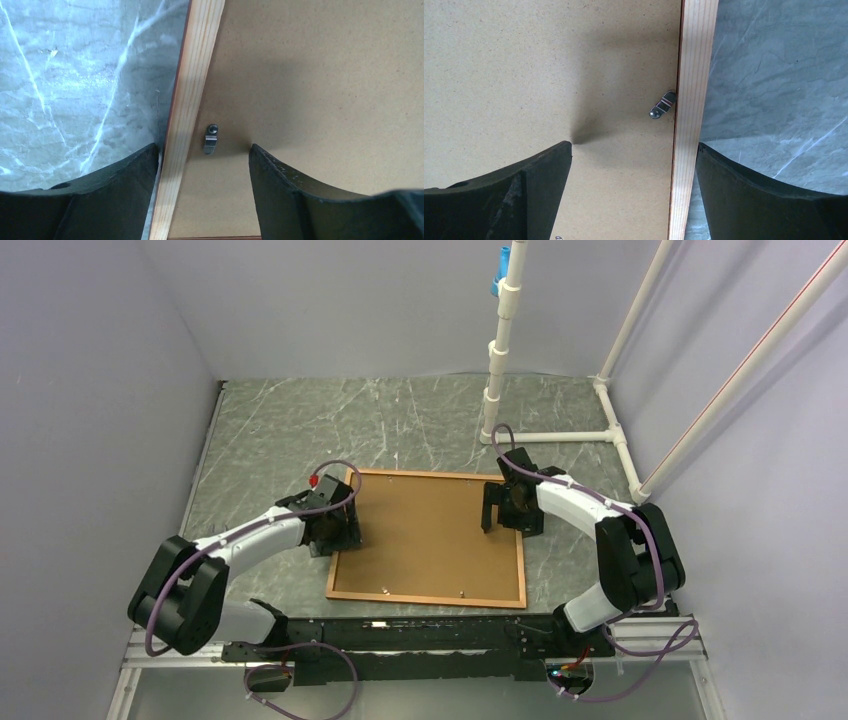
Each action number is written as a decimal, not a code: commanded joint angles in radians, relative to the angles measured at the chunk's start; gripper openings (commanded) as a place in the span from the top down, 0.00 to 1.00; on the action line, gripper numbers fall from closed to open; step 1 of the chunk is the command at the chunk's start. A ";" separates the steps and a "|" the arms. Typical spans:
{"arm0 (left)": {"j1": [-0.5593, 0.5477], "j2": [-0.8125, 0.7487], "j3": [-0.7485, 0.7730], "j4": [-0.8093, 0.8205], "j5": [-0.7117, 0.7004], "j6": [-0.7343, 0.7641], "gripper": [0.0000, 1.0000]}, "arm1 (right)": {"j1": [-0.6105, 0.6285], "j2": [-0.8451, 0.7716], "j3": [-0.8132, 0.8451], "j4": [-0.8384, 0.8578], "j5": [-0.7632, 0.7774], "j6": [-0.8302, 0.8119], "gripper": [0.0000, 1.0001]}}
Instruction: Put the photo into the frame
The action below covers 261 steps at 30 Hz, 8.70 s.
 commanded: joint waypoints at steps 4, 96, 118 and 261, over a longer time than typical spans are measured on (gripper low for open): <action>-0.002 0.075 0.014 -0.011 -0.091 0.047 0.30 | 0.007 -0.029 -0.027 0.041 -0.034 0.016 0.07; 0.082 -0.204 -0.090 -0.050 0.014 0.011 0.26 | -0.037 0.031 0.059 0.126 -0.039 0.030 0.67; 0.081 -0.180 -0.095 -0.029 0.028 0.011 0.26 | -0.043 0.110 0.040 0.135 0.020 0.034 1.00; -1.189 -0.281 0.522 -0.367 -0.705 0.302 0.55 | 0.214 -1.143 -0.226 0.413 -1.110 -1.196 0.01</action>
